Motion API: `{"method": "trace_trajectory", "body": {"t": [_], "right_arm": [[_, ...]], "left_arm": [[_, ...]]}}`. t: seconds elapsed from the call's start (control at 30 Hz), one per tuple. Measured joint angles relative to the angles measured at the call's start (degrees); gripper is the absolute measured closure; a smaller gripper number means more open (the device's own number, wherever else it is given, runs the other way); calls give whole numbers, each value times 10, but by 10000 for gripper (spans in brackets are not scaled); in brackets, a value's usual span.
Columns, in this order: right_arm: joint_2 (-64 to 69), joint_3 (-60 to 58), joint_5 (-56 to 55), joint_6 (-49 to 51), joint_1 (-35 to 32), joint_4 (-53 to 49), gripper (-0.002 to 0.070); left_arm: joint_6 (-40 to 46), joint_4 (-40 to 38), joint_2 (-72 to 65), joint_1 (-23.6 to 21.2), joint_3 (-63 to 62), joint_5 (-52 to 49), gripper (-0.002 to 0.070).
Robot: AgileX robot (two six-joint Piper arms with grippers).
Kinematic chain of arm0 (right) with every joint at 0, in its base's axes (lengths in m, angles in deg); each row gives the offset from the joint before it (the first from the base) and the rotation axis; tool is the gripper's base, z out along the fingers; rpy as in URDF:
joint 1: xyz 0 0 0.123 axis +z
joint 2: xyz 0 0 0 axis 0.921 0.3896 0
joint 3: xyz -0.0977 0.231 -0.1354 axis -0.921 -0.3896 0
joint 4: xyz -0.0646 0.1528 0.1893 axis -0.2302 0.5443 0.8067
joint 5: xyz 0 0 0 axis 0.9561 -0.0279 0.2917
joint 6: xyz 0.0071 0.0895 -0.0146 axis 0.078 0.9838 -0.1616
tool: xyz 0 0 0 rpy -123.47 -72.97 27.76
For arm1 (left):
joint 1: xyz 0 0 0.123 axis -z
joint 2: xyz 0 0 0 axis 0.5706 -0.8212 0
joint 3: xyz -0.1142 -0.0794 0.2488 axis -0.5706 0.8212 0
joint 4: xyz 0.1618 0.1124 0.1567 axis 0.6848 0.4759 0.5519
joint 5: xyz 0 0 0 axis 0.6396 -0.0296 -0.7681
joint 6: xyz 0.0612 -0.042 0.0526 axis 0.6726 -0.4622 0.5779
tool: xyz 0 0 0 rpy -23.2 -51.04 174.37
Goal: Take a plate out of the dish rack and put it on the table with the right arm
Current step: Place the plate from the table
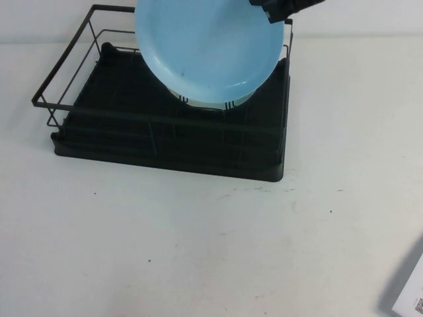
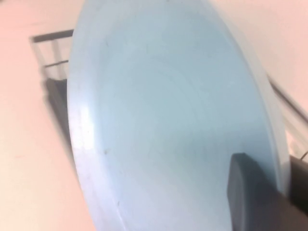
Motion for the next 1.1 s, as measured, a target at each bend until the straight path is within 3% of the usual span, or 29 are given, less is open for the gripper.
{"method": "trace_trajectory", "body": {"t": [0.2,0.33,0.5,0.73,1.1], "right_arm": [[-44,-9,109,140,0,-7,614],[-78,-74,110,202,2,-8,614],[-132,-226,41,236,34,6,614],[-148,-411,-93,254,84,128,614],[-34,-445,-128,256,84,215,614]], "left_arm": [[0,0,0,0,0,0,679],[0,0,0,0,0,0,679],[0,0,0,0,0,0,679],[0,0,0,0,0,0,679],[0,0,0,0,0,0,679]]}}
